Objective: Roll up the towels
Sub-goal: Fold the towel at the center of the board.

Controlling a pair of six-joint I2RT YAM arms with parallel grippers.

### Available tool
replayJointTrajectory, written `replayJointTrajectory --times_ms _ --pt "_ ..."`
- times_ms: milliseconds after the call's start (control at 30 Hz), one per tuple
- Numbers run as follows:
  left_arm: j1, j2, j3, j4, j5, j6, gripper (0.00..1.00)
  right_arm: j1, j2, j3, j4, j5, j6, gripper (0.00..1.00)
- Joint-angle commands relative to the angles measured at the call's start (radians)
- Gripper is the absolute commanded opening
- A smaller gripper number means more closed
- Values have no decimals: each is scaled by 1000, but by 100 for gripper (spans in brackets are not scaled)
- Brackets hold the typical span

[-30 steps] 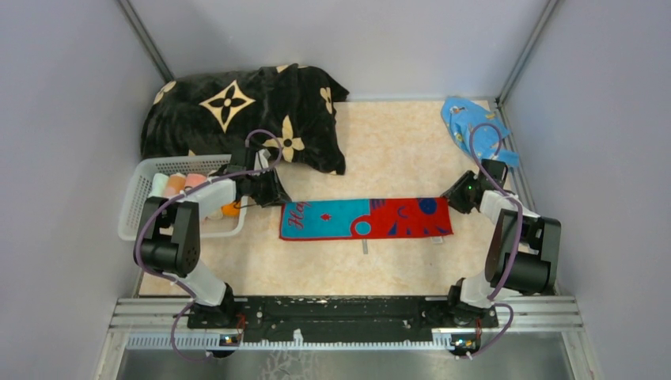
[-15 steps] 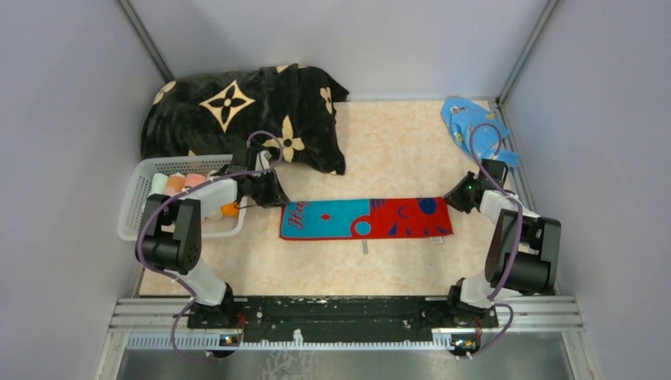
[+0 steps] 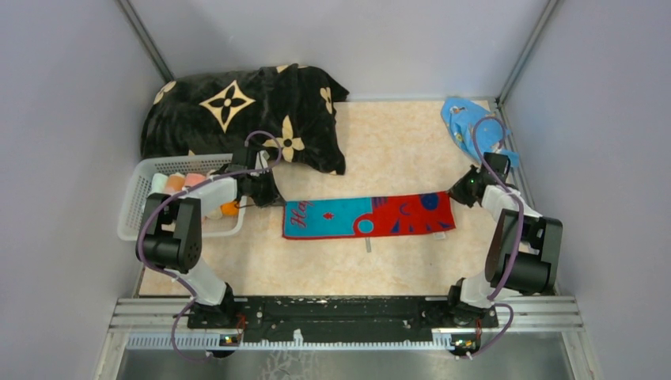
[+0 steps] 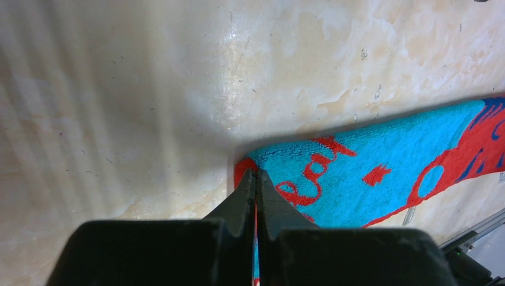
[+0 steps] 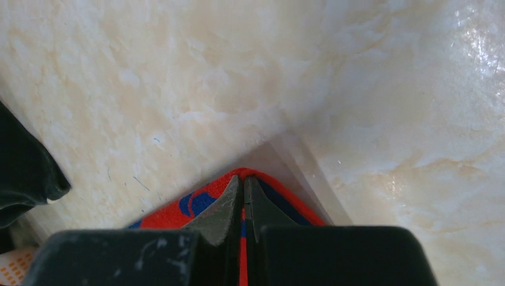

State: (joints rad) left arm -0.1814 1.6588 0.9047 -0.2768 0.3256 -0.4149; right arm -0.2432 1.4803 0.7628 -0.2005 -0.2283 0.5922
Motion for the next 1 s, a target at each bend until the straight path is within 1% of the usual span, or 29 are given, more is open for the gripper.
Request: replayJointTrajectory --times_ms 0,133,233,300,333,367,433,600,733,800,833,900,967 --pt "12 -10 48 8 -46 5 0 -1 14 73 6 19 16 0" --pt "22 4 43 22 -47 1 0 -2 43 101 -5 36 18 0" --pt "23 10 41 30 -11 -3 0 -2 73 119 -1 35 23 0" --pt "22 5 35 40 9 -9 7 -2 94 123 14 23 30 0" --pt "22 -1 26 48 10 -12 8 -2 106 124 23 22 34 0" --pt "23 -6 20 54 8 -12 8 -2 115 125 30 25 37 0" --pt "23 -6 24 54 -11 -8 0 -2 135 130 37 36 38 0" --pt "23 17 28 84 -51 -19 0 -4 164 160 32 52 24 0" --pt "23 70 29 105 -86 -30 0 -4 224 180 24 56 -4 0" --pt "23 91 34 107 -99 -34 0 -4 240 190 14 47 -24 3" --pt "22 95 35 108 -100 -36 1 -4 246 197 3 41 -34 7" --pt "18 88 38 105 -94 -38 11 -4 238 205 -18 39 -46 13" --pt "10 65 39 96 -103 -36 19 -3 202 201 -35 48 -56 18"
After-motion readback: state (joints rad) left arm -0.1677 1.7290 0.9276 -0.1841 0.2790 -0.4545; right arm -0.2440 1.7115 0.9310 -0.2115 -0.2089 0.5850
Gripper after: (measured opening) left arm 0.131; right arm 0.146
